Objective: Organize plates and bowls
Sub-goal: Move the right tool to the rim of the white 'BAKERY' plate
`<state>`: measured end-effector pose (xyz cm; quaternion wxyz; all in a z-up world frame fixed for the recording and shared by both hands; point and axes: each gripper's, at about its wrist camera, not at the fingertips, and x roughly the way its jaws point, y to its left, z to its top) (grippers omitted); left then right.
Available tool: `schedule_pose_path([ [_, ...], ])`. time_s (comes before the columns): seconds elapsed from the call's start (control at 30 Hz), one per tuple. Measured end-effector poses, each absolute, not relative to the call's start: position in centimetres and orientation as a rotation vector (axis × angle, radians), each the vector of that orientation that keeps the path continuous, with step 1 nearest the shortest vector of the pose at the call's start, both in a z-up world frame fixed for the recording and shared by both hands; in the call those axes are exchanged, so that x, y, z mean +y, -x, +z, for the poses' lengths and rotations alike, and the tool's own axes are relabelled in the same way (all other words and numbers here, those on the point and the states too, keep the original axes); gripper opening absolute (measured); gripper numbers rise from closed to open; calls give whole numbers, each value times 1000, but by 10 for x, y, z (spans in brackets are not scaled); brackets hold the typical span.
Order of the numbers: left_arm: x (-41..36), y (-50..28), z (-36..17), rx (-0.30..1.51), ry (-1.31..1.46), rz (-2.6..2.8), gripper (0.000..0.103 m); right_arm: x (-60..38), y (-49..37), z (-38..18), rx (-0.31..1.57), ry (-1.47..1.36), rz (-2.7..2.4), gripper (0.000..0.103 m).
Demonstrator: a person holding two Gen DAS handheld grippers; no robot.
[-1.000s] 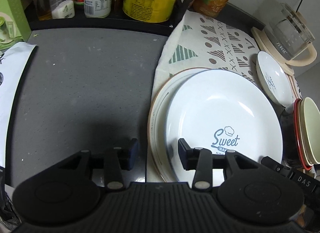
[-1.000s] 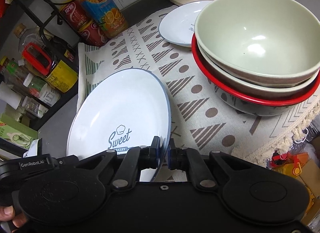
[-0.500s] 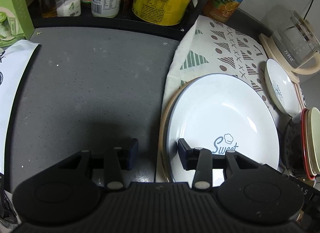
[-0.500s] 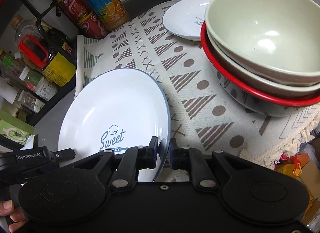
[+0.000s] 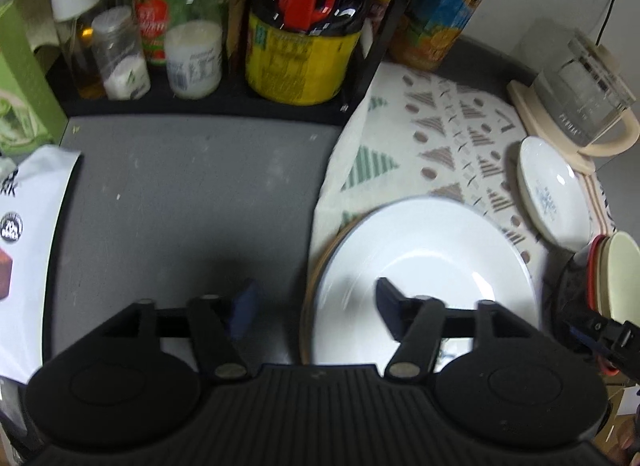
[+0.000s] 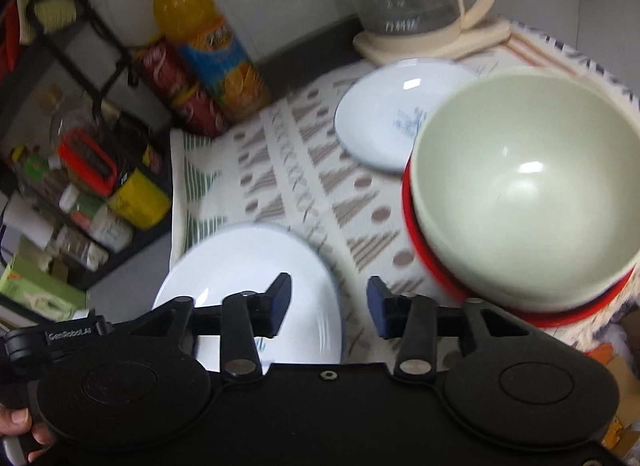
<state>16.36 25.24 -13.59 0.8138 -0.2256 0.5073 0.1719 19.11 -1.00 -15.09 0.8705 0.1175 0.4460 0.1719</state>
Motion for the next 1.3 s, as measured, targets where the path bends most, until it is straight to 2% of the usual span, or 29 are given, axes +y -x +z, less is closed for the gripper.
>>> schedule_pose_path([
  [0.13, 248, -176, -127, 1054, 459, 340, 76, -15, -201, -137, 890, -261, 372, 55],
  [0.37, 237, -206, -120, 1025, 450, 281, 76, -27, -222, -111, 811, -336, 361, 78],
  [0.47, 228, -221, -117, 1011, 439, 246, 76, -36, -235, -103, 783, -352, 319, 82],
  [1.07, 183, -329, -135, 1048, 392, 41, 76, -90, -303, -124, 787, -497, 32, 82],
  [1.3, 170, -365, -148, 1055, 410, -7, 76, -106, -335, -134, 846, -523, -25, 70],
])
